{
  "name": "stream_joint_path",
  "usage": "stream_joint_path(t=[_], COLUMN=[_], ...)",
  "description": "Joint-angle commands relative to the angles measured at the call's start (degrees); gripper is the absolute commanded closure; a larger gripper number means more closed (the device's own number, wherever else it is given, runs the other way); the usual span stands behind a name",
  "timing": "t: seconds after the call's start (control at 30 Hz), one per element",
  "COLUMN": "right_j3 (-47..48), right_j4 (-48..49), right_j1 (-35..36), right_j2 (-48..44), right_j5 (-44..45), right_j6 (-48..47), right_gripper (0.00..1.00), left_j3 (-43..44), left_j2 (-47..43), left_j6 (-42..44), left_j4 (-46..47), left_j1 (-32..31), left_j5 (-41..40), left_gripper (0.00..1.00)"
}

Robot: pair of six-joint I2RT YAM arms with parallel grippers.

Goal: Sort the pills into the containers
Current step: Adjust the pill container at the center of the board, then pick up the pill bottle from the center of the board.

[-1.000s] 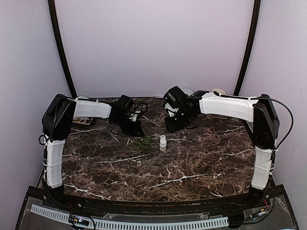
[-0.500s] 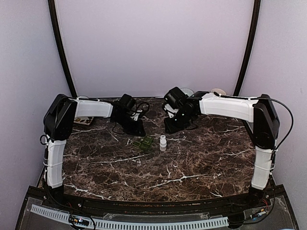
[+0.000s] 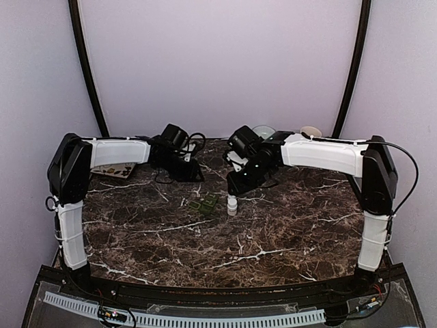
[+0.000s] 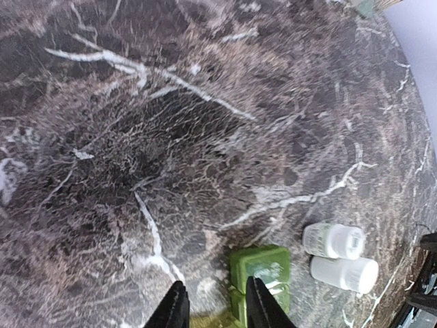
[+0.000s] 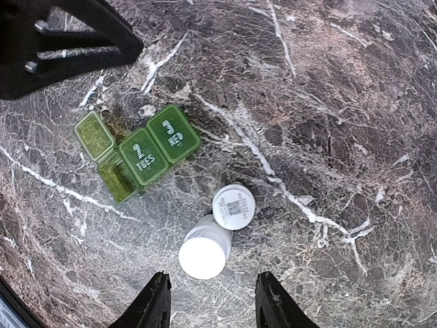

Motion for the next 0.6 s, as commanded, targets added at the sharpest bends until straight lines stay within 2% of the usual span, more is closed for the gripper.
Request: stream_joint_path(t=[0.0, 0.57], right_j3=[2.83, 5.31], right_j4=[-1.68, -4.70], right_j1=[0.98, 2.10], right_j2=[1.23, 5.99], right_j5=[-0.60, -0.59], right_j6=[-0.55, 0.00], right_gripper=[0.58, 0.58], left_j3=[-3.82, -12.28], left_j2=[-7.19, -13.15], left_j6=[-1.49, -4.05], left_j4=[3.68, 8.86], left_j1=[-0.31, -0.35], left_j5=[-1.95, -1.35], left_gripper=[0.70, 0.71])
